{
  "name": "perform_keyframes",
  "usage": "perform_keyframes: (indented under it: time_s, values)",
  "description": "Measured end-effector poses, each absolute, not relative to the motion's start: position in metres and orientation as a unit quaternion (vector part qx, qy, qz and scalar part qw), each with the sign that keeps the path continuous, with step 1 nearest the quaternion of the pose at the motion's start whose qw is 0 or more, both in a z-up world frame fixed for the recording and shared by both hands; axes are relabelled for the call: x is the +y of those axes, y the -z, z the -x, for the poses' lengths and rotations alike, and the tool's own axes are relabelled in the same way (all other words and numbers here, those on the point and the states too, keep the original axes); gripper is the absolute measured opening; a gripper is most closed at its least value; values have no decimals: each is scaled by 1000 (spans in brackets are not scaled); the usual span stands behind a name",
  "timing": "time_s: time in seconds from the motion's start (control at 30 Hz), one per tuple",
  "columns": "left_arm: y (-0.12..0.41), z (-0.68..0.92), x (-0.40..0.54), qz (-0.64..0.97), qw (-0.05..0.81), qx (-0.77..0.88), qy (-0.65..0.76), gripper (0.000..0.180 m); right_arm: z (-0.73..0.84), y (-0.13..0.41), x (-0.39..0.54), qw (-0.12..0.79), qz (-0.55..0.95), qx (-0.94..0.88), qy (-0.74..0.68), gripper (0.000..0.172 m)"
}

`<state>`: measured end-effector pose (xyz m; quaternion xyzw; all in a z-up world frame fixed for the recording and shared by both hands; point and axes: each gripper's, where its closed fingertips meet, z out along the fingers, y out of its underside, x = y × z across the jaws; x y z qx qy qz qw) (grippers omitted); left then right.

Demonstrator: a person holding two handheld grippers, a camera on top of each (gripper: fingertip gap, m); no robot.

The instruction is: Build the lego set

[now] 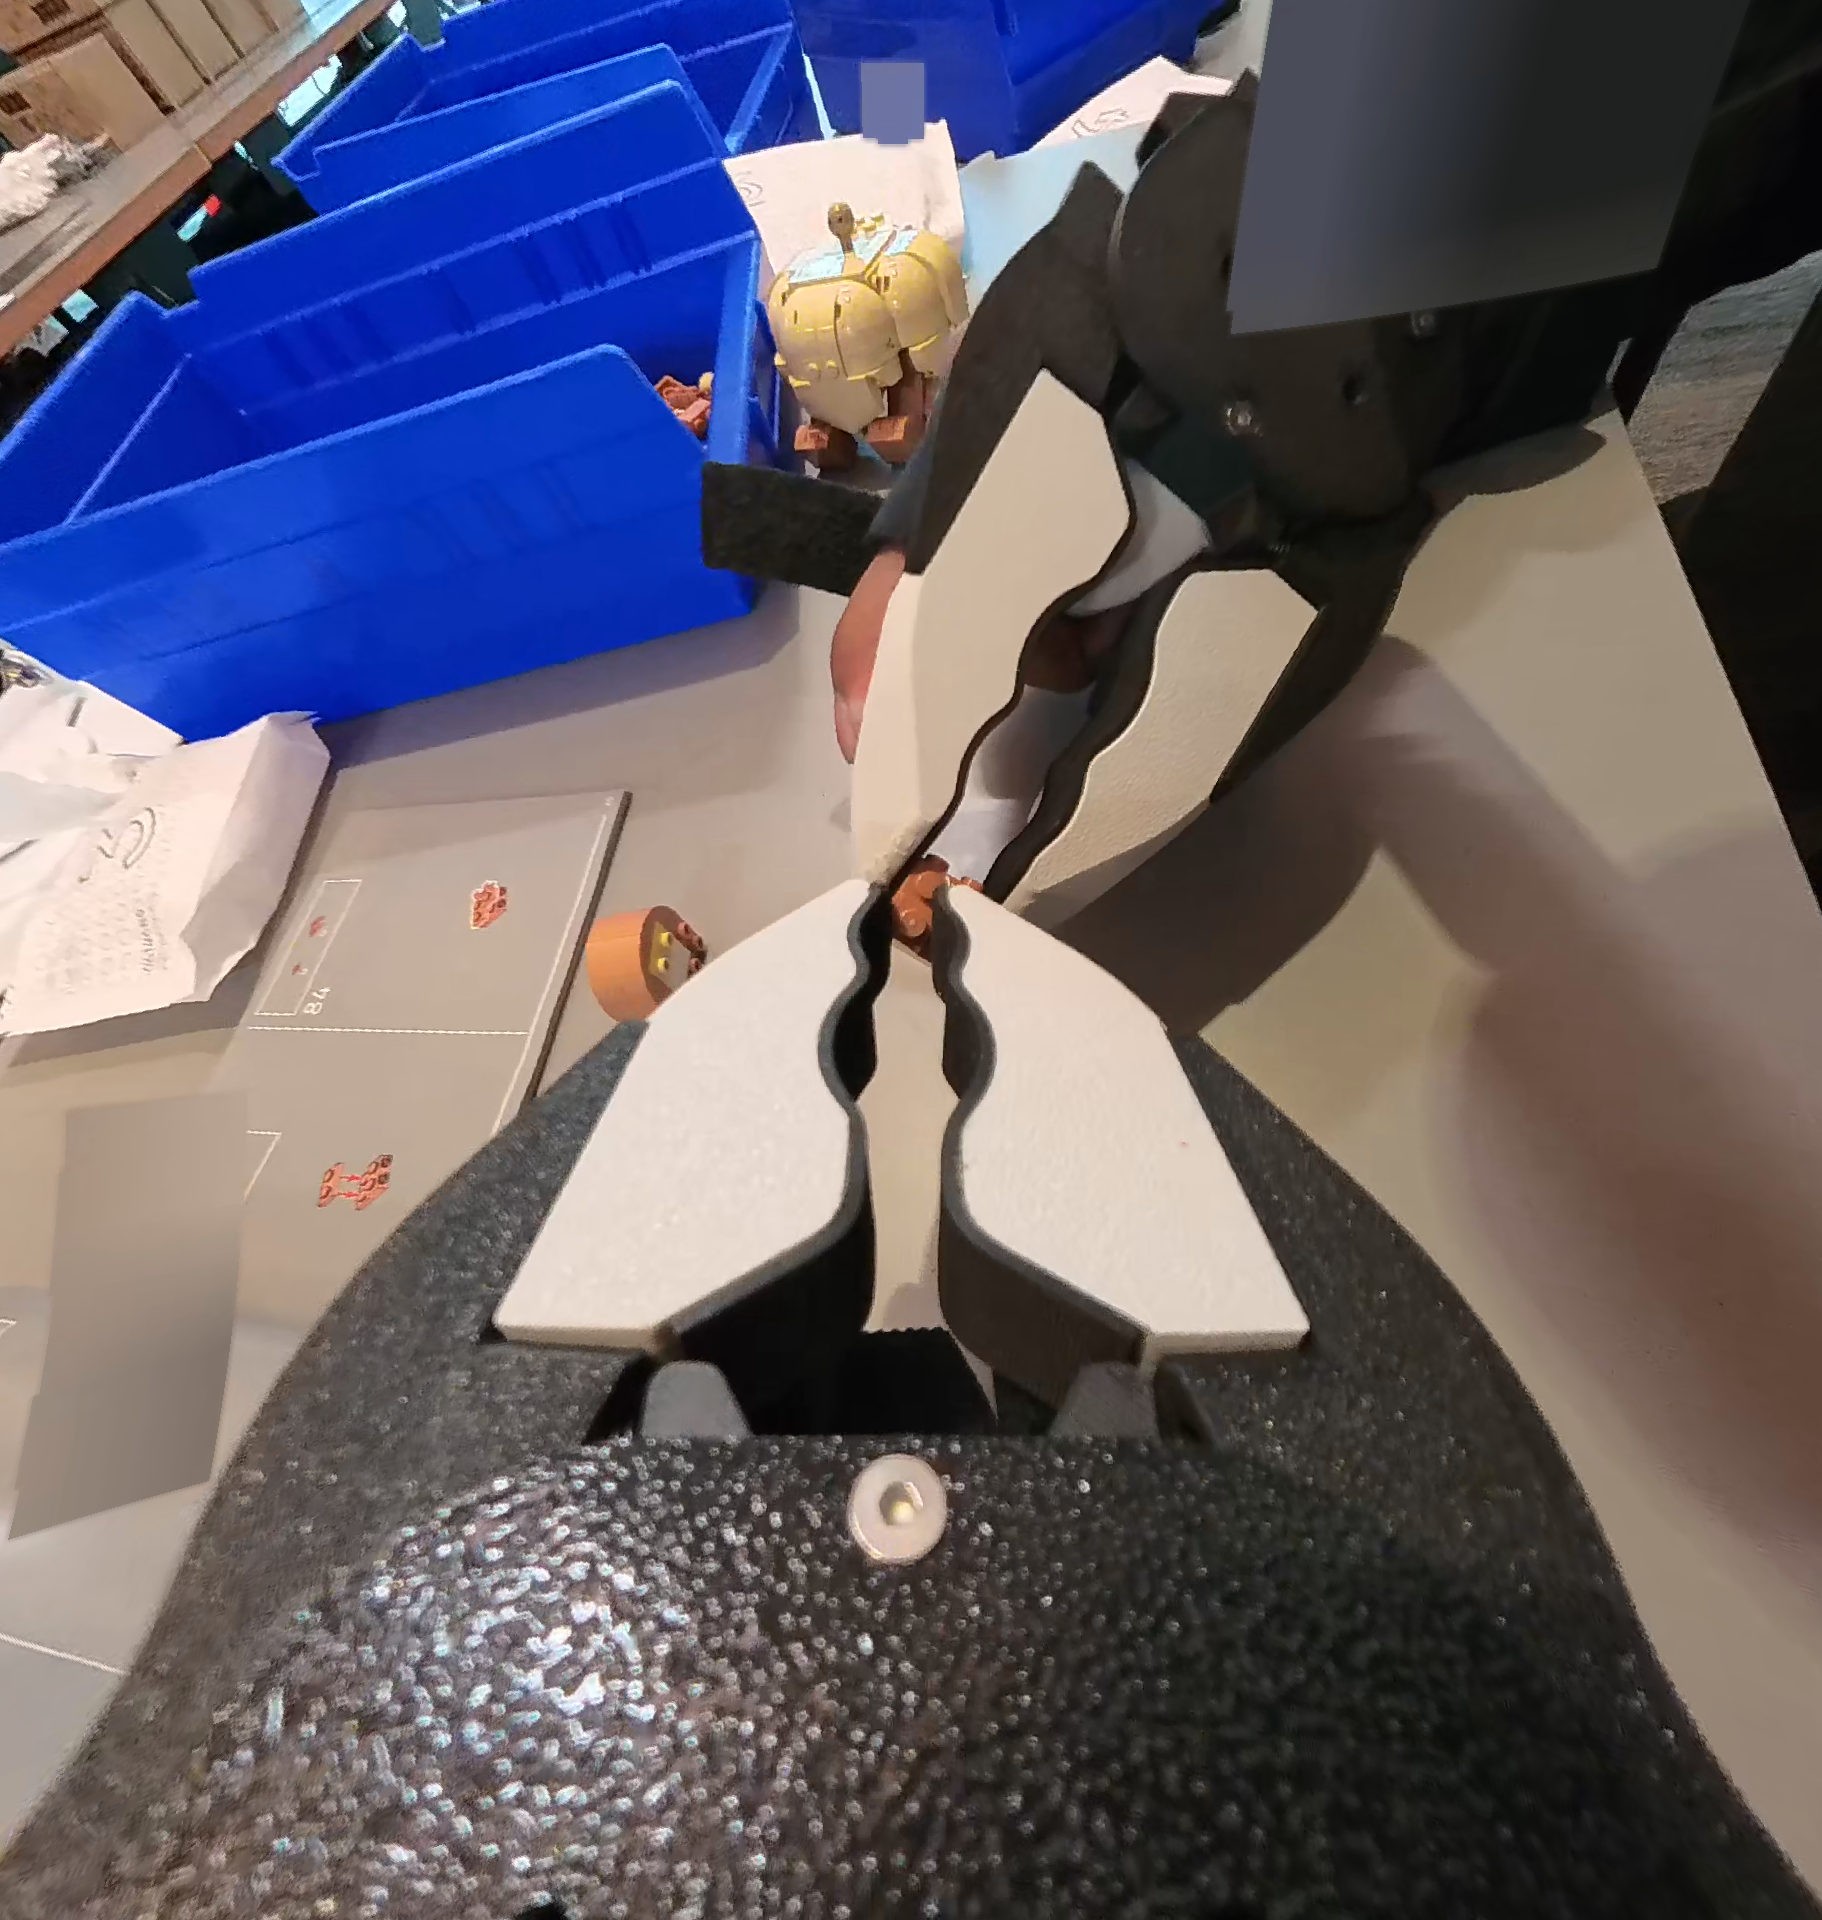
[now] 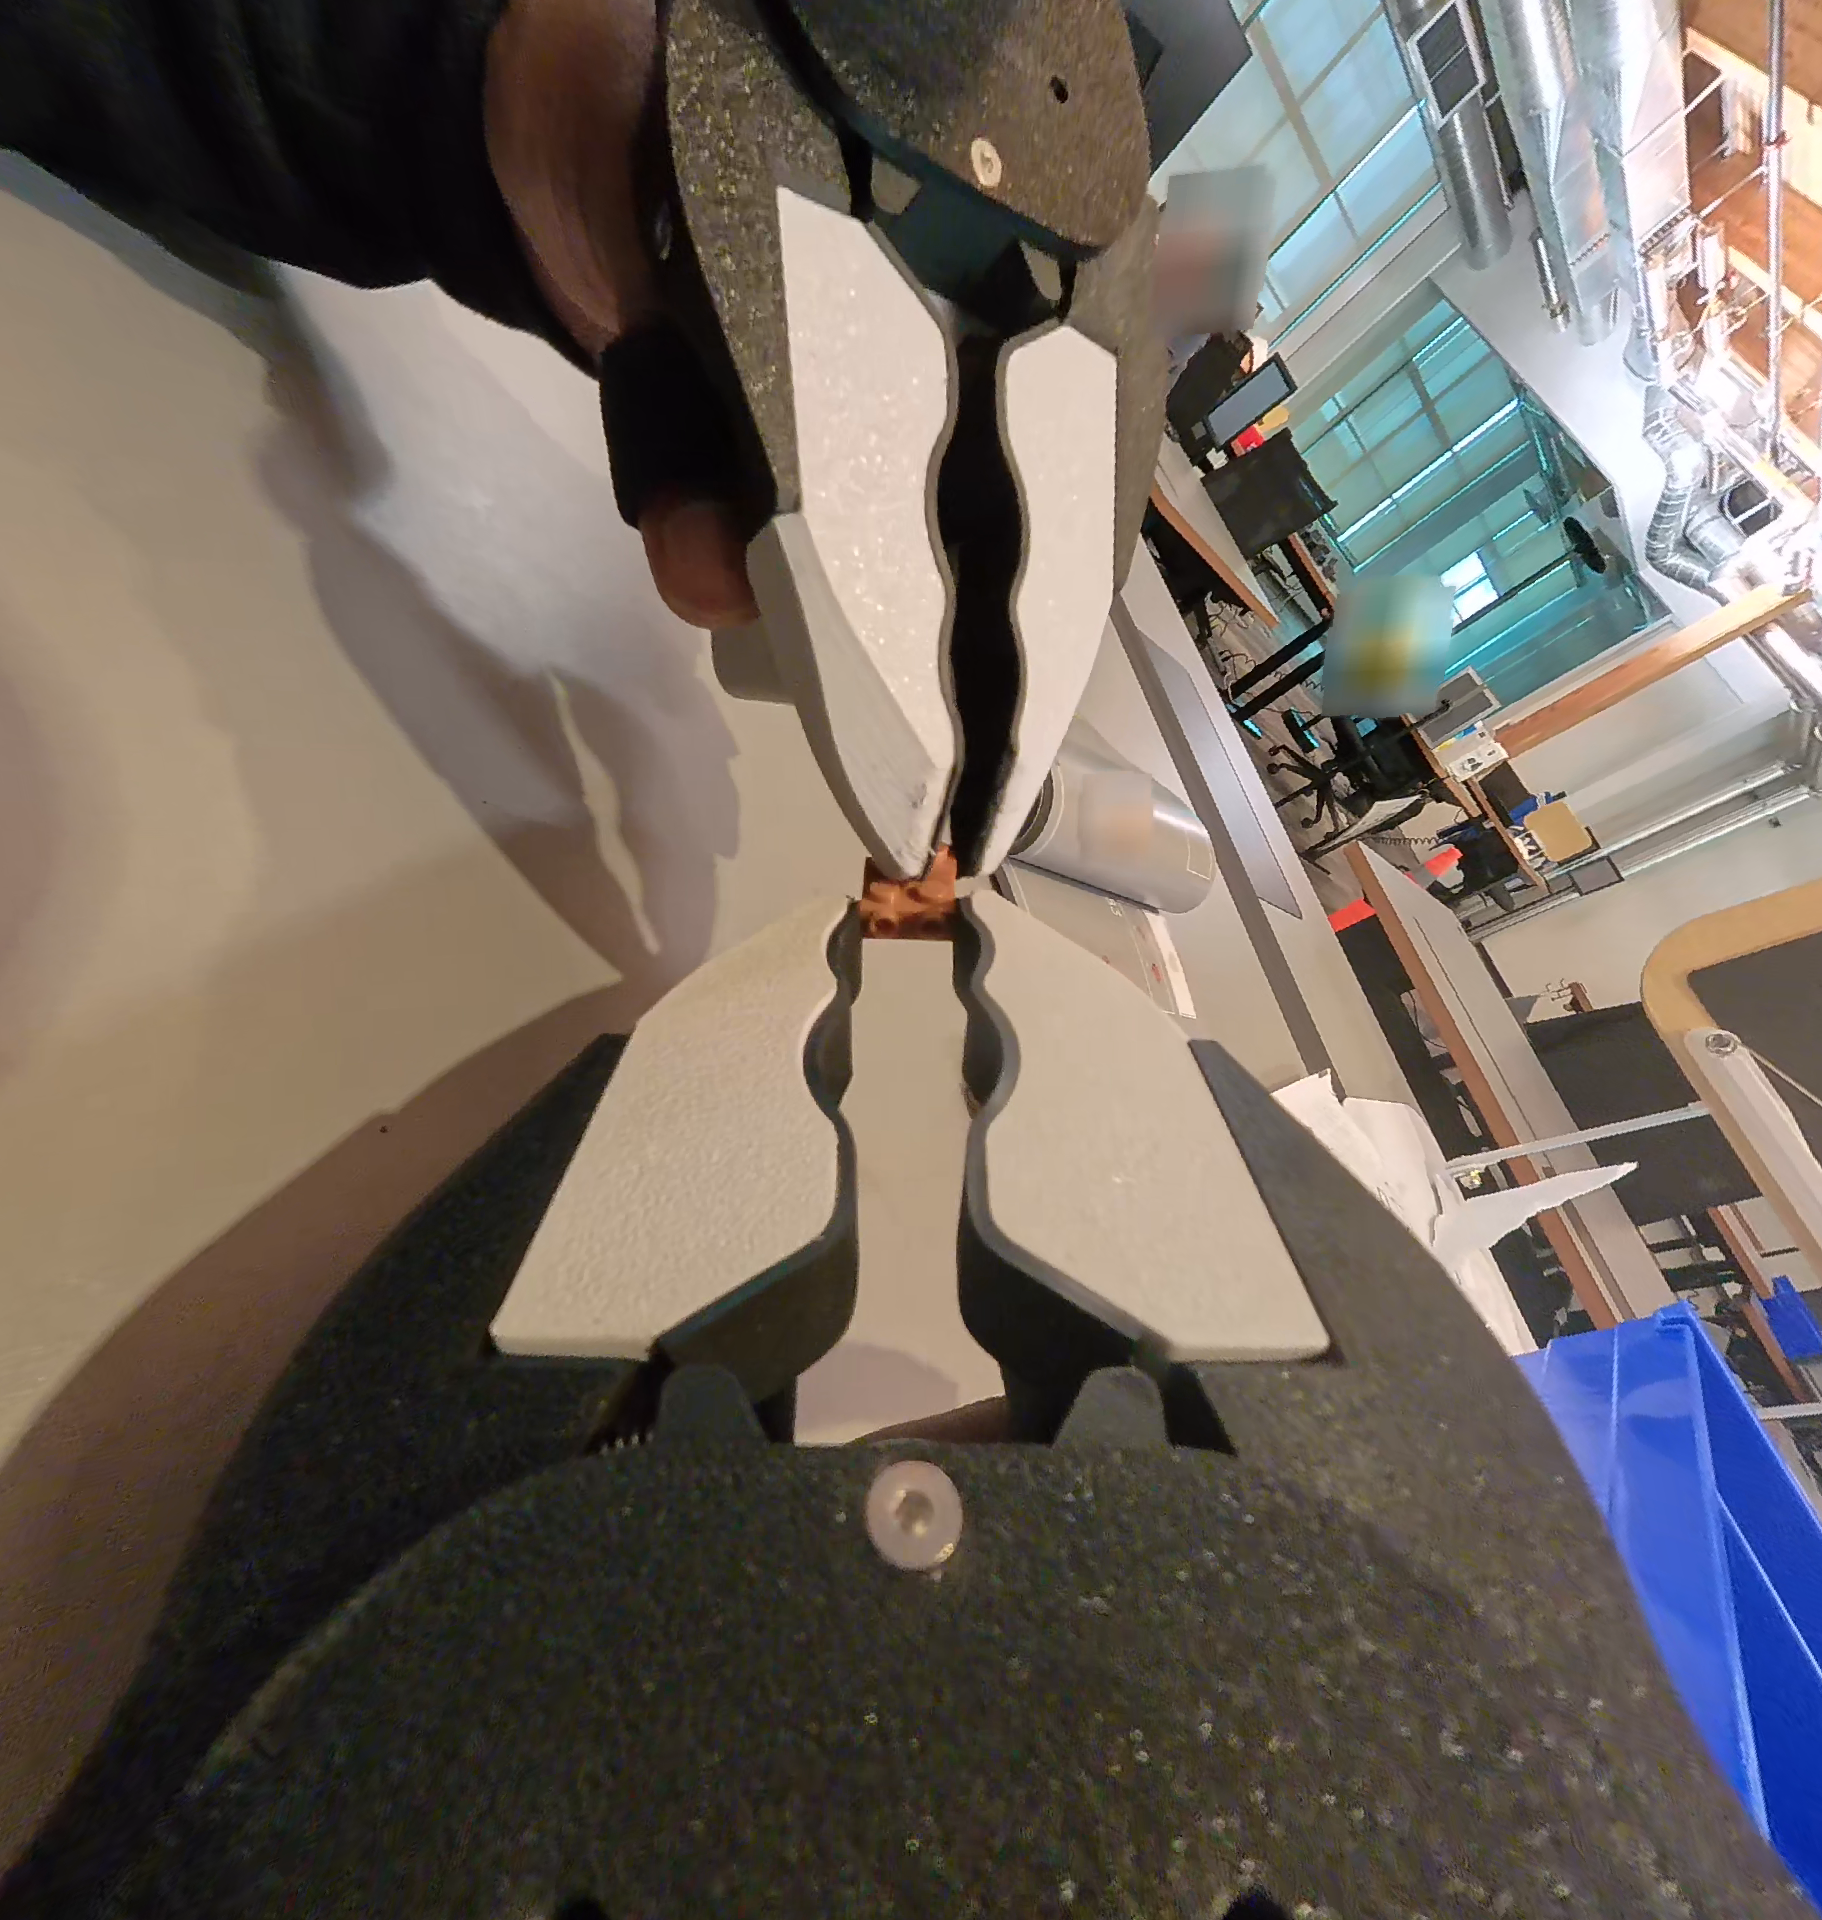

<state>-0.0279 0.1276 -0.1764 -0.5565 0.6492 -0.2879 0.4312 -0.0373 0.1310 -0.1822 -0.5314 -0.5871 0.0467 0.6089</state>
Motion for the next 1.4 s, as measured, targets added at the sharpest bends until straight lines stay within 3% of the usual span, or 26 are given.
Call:
perform_keyframes:
  time_s: [0.2, 0.33, 0.63, 1.2, 1.27, 1.4]
  values:
    - [174, 27, 128, 539, 449, 647, 298, 7, 37, 180, 131, 610, 539, -577, -71, 16]
    - [157, 30, 125, 494, 489, 641, 325, 19, 39, 168, 124, 612, 546, -548, -166, 16]
    - [158, 33, 122, 482, 479, 635, 367, 21, 35, 150, 121, 604, 555, -478, -316, 16]
    - [161, 32, 113, 470, 457, 635, 409, 14, 40, 161, 115, 581, 548, -507, -324, 17]
    - [161, 32, 112, 469, 455, 634, 412, 2, 39, 162, 118, 580, 555, -505, -319, 21]
    - [163, 31, 115, 479, 452, 628, 414, 0, 37, 163, 120, 574, 562, -501, -323, 21]
